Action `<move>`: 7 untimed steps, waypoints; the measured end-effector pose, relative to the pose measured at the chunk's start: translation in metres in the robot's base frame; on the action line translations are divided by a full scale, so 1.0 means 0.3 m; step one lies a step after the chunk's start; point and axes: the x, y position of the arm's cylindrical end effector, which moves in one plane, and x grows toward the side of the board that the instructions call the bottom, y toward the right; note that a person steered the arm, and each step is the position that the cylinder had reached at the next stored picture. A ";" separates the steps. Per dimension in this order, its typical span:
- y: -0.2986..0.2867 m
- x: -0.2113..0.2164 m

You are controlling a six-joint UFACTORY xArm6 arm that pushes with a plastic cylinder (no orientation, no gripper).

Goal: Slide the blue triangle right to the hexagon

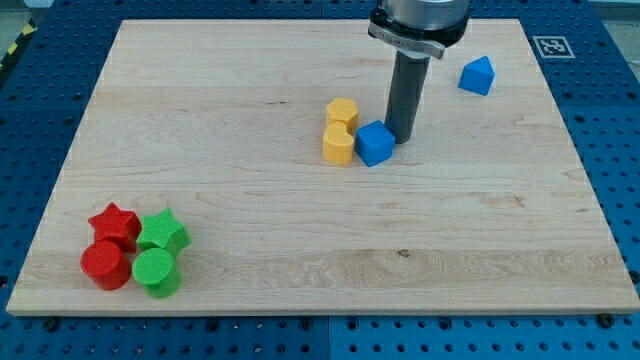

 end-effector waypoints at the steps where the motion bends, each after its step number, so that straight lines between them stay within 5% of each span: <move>1: 0.037 -0.004; 2: 0.188 -0.004; 5: 0.249 0.008; 7: 0.568 -0.003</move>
